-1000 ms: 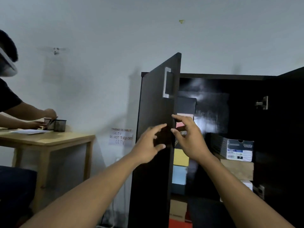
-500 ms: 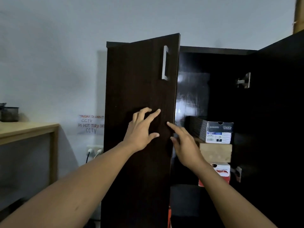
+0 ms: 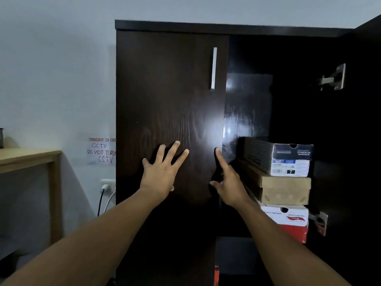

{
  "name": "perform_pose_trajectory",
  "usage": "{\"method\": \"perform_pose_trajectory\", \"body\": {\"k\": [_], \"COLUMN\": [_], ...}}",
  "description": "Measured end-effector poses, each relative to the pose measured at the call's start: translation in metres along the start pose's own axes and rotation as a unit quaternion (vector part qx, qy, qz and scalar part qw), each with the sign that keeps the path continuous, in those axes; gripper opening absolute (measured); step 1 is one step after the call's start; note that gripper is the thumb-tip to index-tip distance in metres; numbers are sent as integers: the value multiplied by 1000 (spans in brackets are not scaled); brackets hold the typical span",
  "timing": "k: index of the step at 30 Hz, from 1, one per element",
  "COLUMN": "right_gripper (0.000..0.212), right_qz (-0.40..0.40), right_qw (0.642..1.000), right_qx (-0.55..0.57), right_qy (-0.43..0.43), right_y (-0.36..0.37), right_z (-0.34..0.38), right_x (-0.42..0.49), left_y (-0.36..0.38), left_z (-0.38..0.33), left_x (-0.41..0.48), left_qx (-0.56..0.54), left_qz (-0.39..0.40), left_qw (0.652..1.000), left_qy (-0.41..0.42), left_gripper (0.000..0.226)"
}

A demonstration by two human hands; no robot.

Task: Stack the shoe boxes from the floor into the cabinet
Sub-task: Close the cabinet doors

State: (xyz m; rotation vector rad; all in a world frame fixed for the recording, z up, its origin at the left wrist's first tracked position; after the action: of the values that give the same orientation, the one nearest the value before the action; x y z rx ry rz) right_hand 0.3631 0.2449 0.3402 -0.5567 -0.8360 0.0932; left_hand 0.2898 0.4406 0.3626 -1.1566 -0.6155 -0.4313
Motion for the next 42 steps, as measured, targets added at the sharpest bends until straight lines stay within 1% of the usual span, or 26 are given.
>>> {"method": "perform_pose_trajectory", "body": {"k": [4, 6, 8, 10, 12, 15, 19, 22, 25, 27, 29, 31, 33, 35, 38, 42], "right_gripper": [106, 105, 101, 97, 94, 85, 76, 62, 46, 41, 47, 56, 61, 62, 65, 50], "right_qz": [13, 6, 16, 40, 33, -25, -89, -169, -267, -298, -279, -232, -206, -205, -219, -221], "right_qw": [999, 1000, 1000, 999, 999, 997, 992, 979, 949, 937, 945, 956, 961, 962, 960, 961], "right_qx": [34, 26, 15, 3, -20, -21, -40, -76, -134, -139, -81, -18, 4, -3, 11, 52], "right_qy": [-8, 0, 20, 29, 34, 71, 83, 88, 98, 118, 153, 178, 187, 180, 173, 158], "right_y": [3, 2, -1, -11, -36, -91, -173, -243, -312, -334, -353, -363, -366, -368, -367, -354], "right_z": [-8, -6, -3, 0, 3, 11, 31, 46, 52, 45, 31, 14, 2, -8, -12, -4], "right_x": [5, 5, -1, -17, -40, -83, -153, -211, -265, -282, -293, -294, -291, -288, -284, -276], "left_y": [2, 1, -2, -7, -13, -21, -52, -105, -175, -211, -250, -280, -296, -303, -310, -312], "left_z": [4, 4, 3, 3, 3, -13, -79, -149, -220, -254, -290, -321, -345, -360, -365, -348], "left_x": [5, 4, 3, 0, -4, -13, -23, -24, -29, -35, -44, -51, -55, -54, -50, -44], "left_qx": [23, 24, 1, -71, -160, -242, -367, -415, -454, -464, -456, -430, -388, -345, -318, -311], "left_qz": [-8, -3, 11, 32, 59, 91, 94, 54, 0, -39, -83, -118, -136, -144, -181, -229], "left_qw": [1000, 1000, 1000, 997, 985, 965, 922, 896, 864, 850, 844, 842, 846, 856, 864, 872], "left_qy": [15, 19, 17, 15, 25, 48, 85, 145, 218, 247, 271, 302, 339, 358, 347, 301], "left_gripper": [130, 131, 130, 125, 118, 117, 119, 114, 104, 95, 86, 81, 79, 77, 74, 77]}}
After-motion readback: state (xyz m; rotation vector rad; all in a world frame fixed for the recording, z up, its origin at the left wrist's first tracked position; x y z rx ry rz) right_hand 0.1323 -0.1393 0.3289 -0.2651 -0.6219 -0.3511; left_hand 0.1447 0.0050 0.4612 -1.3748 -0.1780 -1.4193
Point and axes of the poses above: each hand's wrist, its own x-axis towards the middle knuckle, its own y-axis out of the palm, z = x × y, the point moved 4 cm from there along x, towards the middle knuckle, and after that the axes turned 2 degrees about -z, right-handed, at the moved point
